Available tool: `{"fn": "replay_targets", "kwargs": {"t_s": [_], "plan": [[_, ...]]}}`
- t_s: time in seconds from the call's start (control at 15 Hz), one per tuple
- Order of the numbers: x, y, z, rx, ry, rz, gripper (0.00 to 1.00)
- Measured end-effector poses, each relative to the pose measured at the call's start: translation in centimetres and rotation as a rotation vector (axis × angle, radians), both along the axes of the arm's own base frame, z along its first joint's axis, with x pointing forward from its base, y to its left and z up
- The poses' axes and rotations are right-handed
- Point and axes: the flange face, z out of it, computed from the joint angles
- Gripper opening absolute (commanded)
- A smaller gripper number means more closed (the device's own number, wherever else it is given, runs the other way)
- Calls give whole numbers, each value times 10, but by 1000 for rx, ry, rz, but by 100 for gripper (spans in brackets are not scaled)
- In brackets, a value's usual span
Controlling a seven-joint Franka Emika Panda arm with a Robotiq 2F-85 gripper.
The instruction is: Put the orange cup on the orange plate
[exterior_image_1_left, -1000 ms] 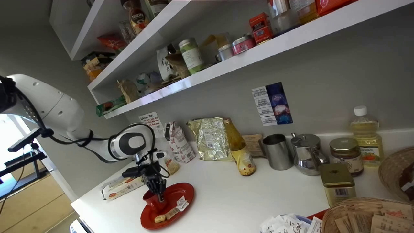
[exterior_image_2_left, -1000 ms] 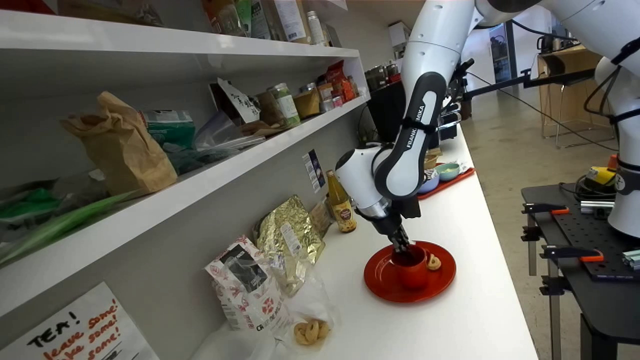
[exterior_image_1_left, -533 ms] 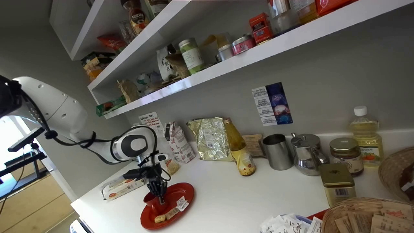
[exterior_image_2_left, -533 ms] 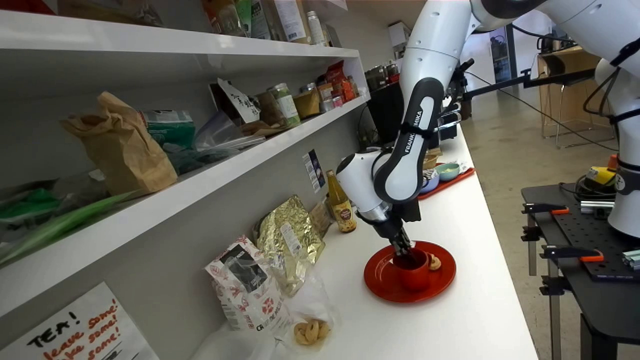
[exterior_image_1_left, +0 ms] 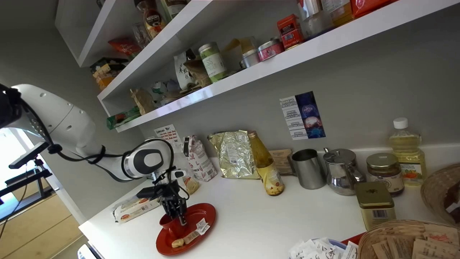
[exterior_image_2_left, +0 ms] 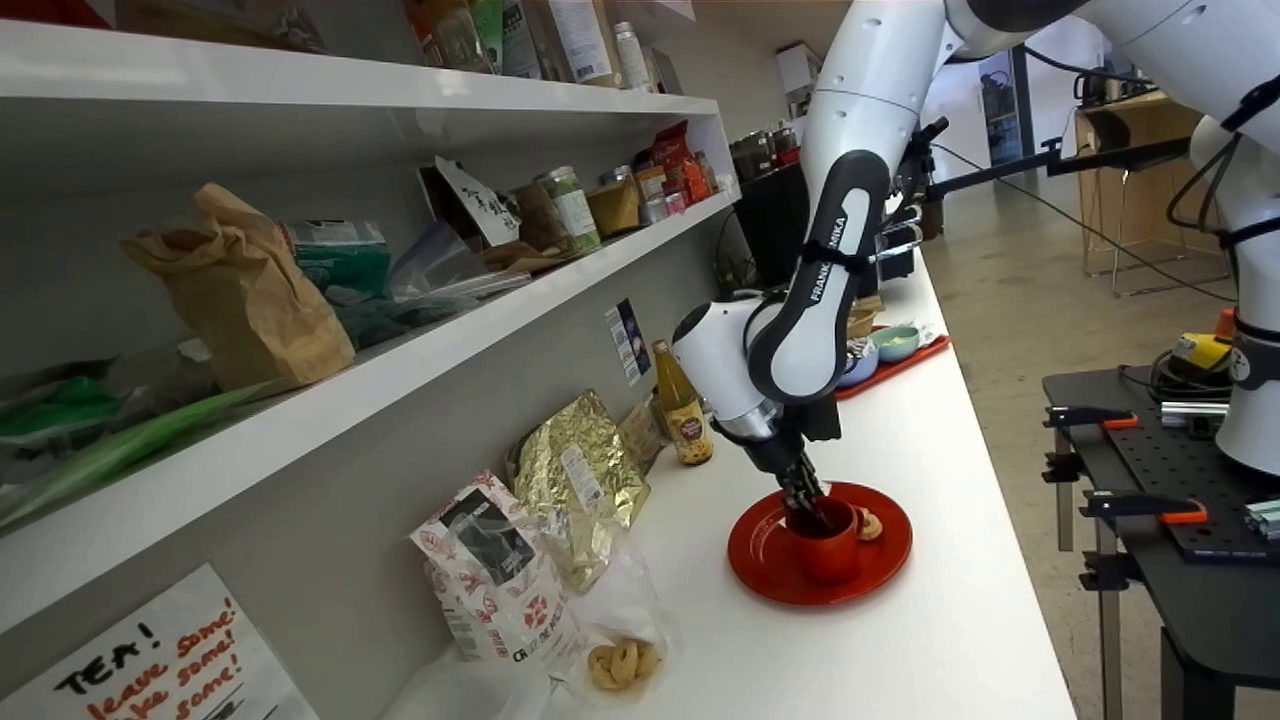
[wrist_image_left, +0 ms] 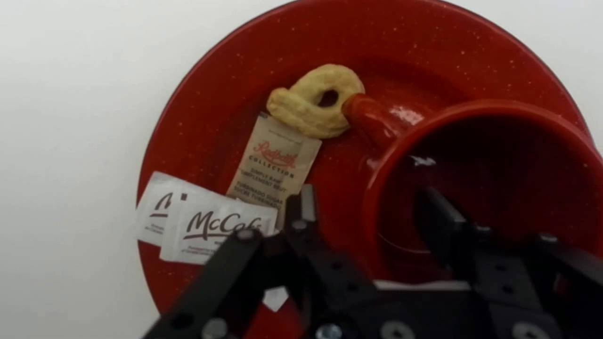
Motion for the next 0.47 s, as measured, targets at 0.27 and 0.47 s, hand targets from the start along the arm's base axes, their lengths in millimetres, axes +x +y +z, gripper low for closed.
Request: {"fn": "replay_targets", "kwargs": {"t_s": [0.27, 0.47], "plan": [[-4, -6, 45, 27, -90, -17, 91], [-18, -18, 81, 45, -137, -37, 100]]}}
